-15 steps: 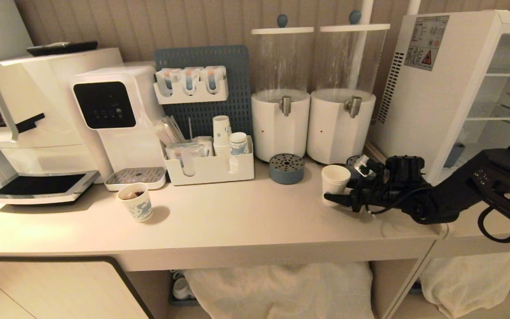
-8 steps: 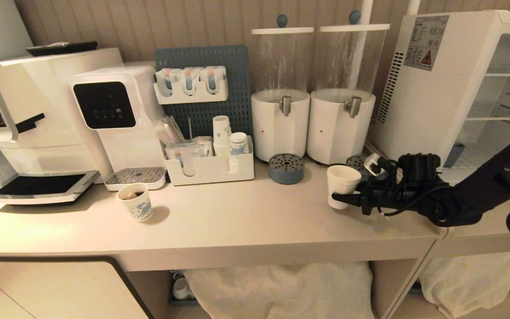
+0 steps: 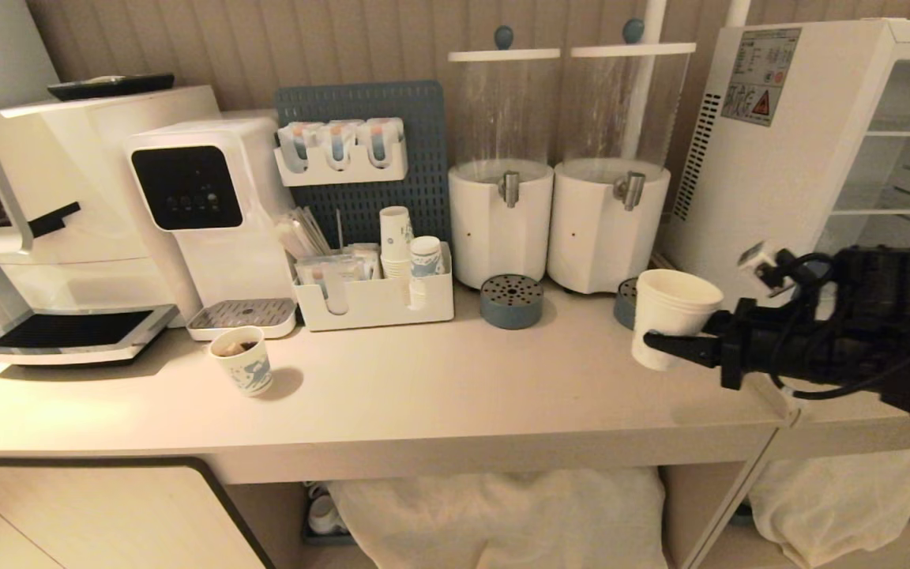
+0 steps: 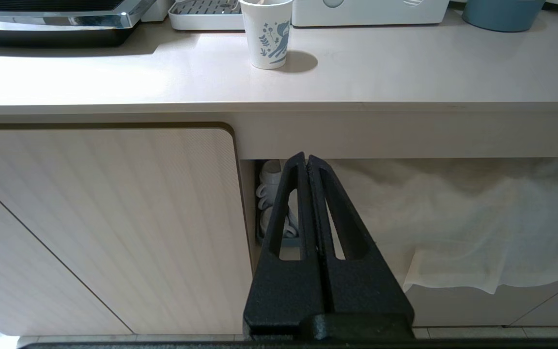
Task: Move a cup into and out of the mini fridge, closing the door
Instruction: Put the paper cup in the freezer
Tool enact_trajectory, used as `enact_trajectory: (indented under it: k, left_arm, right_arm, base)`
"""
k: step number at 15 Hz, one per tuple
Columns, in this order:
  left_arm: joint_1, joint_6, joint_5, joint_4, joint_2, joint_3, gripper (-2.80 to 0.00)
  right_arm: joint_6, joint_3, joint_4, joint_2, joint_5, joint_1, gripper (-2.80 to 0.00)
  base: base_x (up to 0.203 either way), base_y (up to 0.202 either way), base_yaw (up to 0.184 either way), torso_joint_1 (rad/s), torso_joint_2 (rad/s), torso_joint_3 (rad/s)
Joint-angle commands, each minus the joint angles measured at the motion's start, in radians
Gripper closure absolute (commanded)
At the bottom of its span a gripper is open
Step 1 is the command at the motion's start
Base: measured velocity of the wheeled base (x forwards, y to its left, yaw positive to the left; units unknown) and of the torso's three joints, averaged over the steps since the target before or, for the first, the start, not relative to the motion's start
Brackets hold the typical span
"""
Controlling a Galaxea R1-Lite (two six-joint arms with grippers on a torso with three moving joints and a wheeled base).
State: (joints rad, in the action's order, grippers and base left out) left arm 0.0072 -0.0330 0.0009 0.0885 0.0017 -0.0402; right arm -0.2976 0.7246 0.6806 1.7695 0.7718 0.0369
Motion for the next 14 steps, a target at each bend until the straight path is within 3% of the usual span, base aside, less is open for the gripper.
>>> enact_trajectory:
  k: [1,3,5,7,10,14]
  left_arm:
    - [0.000,-0.001,0.001,0.000,0.000,-0.001,0.00]
    - [0.000,-0.001,0.001,0.000,0.000,0.000,0.00]
    - [0.000,-0.002,0.001,0.000,0.001,0.000,0.00]
    - [0.000,-0.002,0.001,0.000,0.001,0.000,0.00]
    - [0.000,-0.002,0.001,0.000,0.001,0.000,0.00]
    - [0.000,-0.002,0.001,0.000,0.000,0.000,0.00]
  right_arm:
    - [0.032,-0.099,-0.043,-0.347,-0.015,-0.002,0.00]
    - [0.057,-0.130,-0.222,-0.623,-0.028,-0.003,0.00]
    - [0.081,-0.104,-0.509,-0.902,-0.054,-0.004,0.00]
    - [0.145,-0.046,-0.780,-1.133,-0.161,-0.006,0.00]
    - [0.222,-0.023,-0.973,-1.365,-0.302,-0.007,0.00]
    - [0.251,-0.099,-1.137,-1.638,-0.357,-0.018,0.00]
  base:
    - [0.000,0.000,0.000,0.000,0.00,0.000]
    - [0.000,0.000,0.000,0.000,0.00,0.000]
    - [0.000,0.000,0.000,0.000,0.00,0.000]
    - [0.000,0.000,0.000,0.000,0.00,0.000]
    - [0.000,0.000,0.000,0.000,0.00,0.000]
    - [0.000,0.000,0.000,0.000,0.00,0.000]
